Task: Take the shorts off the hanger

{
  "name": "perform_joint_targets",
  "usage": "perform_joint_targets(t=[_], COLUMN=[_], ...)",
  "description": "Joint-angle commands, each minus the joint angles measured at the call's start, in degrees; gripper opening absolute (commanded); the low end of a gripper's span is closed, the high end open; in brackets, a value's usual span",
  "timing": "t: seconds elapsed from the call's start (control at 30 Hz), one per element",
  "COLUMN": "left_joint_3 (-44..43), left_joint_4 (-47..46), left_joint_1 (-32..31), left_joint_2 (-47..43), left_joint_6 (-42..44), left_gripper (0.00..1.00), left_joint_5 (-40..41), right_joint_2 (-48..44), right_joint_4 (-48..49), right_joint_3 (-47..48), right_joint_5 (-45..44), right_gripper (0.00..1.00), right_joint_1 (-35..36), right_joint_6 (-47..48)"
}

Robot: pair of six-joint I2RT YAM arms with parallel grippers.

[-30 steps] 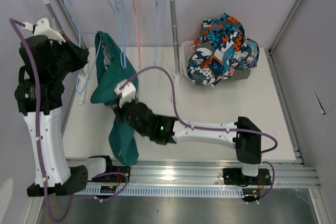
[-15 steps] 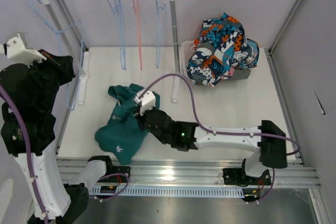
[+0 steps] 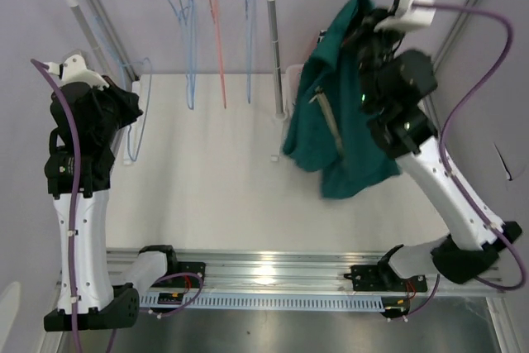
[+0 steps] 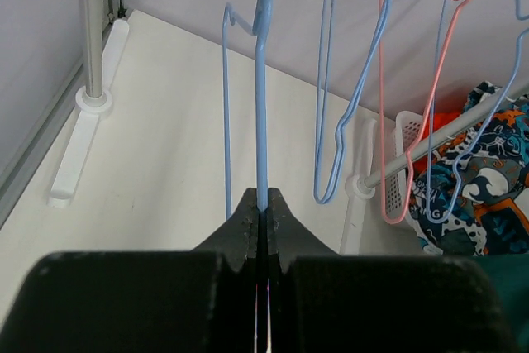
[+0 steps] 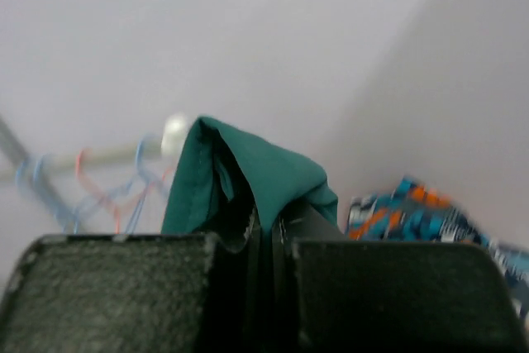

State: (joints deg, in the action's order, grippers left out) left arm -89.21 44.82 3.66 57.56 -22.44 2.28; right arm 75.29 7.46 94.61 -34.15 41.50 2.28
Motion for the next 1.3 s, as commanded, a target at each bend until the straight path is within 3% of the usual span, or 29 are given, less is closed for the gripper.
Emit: perform_joint_targets(t=[0.0,0.07,0.1,0.13,0.2,0.27,0.3,0.33,0.43,0.6,0.7,0.83,0.87,0.93,0.97,1.03,1.07,1.13,1.27], left_joint_3=[2.98,5.26,5.88,7.28,8.43,10.45,10.98,11.77,13.44,13.10,10.99,5.03,4.31,1.77,1.24,-1.31,-2.10,-5.53,-10.28], left_joint_4=[-7.98,-9.13,-9.83,-10.71,-11.76,-13.00,-13.44,-13.79,-14.49,-14.93,-13.89,-11.95,-11.77,-11.77,-11.77,-11.95,-11.86,-11.86,-11.59], left_joint_1=[0.47,0.47,0.47,0.38,0.47,0.47,0.38,0.38,0.47,0.38,0.38,0.47,0.38,0.38,0.38,0.47,0.38,0.38,0.38], left_joint_2=[-1.84,-2.10,-2.19,-2.19,-2.28,-2.45,-2.45,-2.45,-2.28,-1.58,-1.31,1.49,2.11,3.34,4.48,5.80,7.29,8.88,11.78], left_joint_6=[0.46,0.03,-0.15,-0.24,-0.41,-0.50,-0.33,-0.24,0.37,-0.33,0.20,1.69,1.78,1.87,1.61,1.34,1.17,0.90,-0.85], left_gripper=[0.00,0.00,0.00,0.00,0.00,0.00,0.00,0.00,0.00,0.00,0.00,0.00,0.00,0.00,0.00,0.00,0.00,0.00,0.00], left_joint_5=[-1.84,-3.78,-4.91,-5.27,-5.97,-6.50,-7.11,-7.03,-6.16,-6.50,-5.63,-3.87,-3.26,-3.51,-3.69,-3.95,-4.21,-5.35,-7.91], right_joint_2=[13.88,27.63,32.77,42.39,46.96,45.31,42.78,42.66,45.91,48.46,45.58,36.62,33.03,29.58,26.61,24.13,21.86,19.47,10.34], right_joint_4=[1.26,-2.18,-4.80,-5.09,2.52,17.66,21.24,22.58,18.30,15.40,15.64,19.42,20.21,20.22,18.05,14.53,9.38,3.99,6.06], right_joint_3=[20.90,35.31,51.48,59.56,69.28,60.83,52.34,51.13,51.21,41.20,28.13,5.11,-3.55,-10.73,-13.72,-19.88,-21.12,-24.98,-37.54], right_joint_5=[10.93,15.24,16.30,18.40,19.65,21.22,21.58,21.58,22.37,28.26,28.88,22.13,21.24,21.58,20.63,20.79,19.49,17.81,14.91], right_gripper=[0.00,0.00,0.00,0.00,0.00,0.00,0.00,0.00,0.00,0.00,0.00,0.04,0.10,0.17,0.37,0.63,0.86,0.88,0.89], right_joint_1=[-10.17,-13.01,-14.24,-16.16,-17.41,-19.68,-20.83,-22.15,-26.02,-24.45,-22.87,-21.37,-21.19,-20.32,-19.88,-19.00,-17.78,-16.37,-12.85], right_joint_6=[1.86,0.71,-0.08,-0.43,-0.79,-2.01,-4.11,-9.79,-20.69,-24.96,-25.93,-28.55,-30.04,-32.86,-33.57,-34.45,-34.63,-34.37,-34.63])
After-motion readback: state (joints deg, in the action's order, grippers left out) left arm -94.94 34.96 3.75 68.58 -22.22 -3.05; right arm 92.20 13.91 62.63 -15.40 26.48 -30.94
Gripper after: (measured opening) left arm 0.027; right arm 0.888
